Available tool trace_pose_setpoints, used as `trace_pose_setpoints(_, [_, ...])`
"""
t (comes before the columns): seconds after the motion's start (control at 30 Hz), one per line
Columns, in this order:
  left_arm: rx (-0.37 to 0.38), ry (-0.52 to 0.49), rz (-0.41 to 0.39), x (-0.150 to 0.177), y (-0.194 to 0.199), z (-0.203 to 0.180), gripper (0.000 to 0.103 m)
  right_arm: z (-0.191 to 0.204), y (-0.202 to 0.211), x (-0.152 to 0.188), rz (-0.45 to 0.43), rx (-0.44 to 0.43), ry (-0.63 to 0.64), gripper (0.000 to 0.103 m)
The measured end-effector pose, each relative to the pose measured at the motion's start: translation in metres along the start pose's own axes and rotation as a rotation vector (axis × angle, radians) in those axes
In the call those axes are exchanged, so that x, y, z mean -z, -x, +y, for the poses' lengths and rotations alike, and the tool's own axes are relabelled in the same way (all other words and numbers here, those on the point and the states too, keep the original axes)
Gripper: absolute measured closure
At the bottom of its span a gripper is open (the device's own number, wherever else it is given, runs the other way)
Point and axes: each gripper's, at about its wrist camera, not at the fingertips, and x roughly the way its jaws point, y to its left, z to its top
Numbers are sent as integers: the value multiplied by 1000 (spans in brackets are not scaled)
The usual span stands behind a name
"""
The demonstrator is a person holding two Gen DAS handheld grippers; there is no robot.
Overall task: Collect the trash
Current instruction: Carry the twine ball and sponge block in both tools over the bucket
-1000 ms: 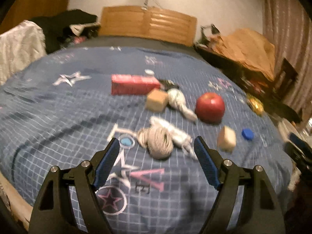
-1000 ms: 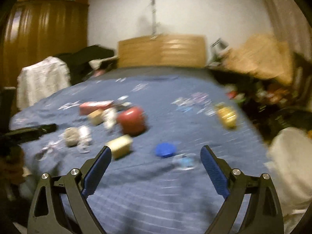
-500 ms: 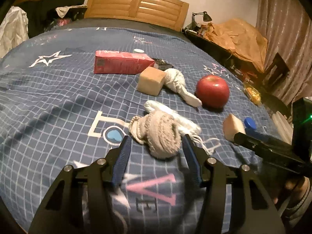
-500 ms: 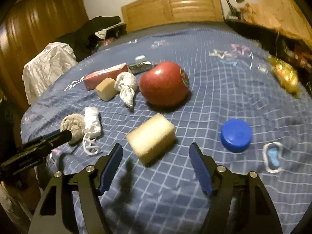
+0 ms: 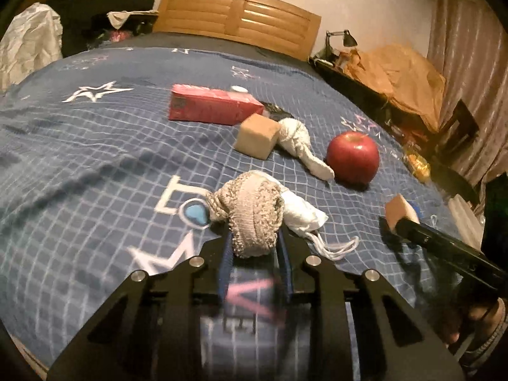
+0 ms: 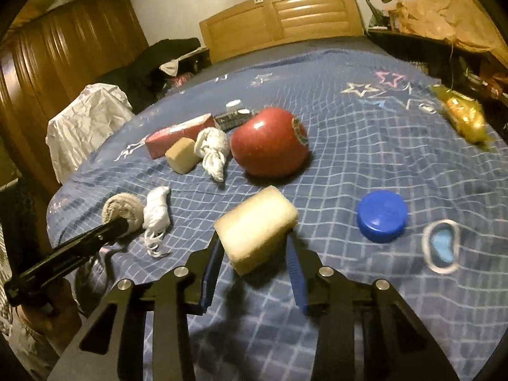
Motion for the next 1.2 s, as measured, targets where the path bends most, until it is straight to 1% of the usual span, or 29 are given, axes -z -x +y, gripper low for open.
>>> trace_pose_setpoints(0.13, [-20, 10, -20, 2, 16, 0, 79, 1, 24, 5, -32, -1, 17, 63])
trace_pose_setpoints(0.27, [-36, -5, -36, 3, 30, -8, 79, 4, 46, 13, -56, 2, 45, 63])
trace_pose_setpoints(0.47, [-14, -87, -58, 5, 45, -45, 79, 2, 66, 26, -61, -2, 53, 63])
trace_pose_setpoints(0.57, [0, -121, -61, 4, 48, -65, 79, -2, 78, 26, -84, 4, 48, 63])
trace_pose_setpoints(0.73, [19, -190, -50, -2, 46, -104, 79, -15, 108, 23, -138, 29, 37, 63])
trace_pose_setpoints(0.97, [68, -284, -58, -21, 39, -174, 79, -51, 164, 14, -230, 137, 27, 63])
trace_pose_setpoints(1.2, [149, -400, -85, -37, 24, -264, 79, -118, 244, 1, -338, 302, -6, 63])
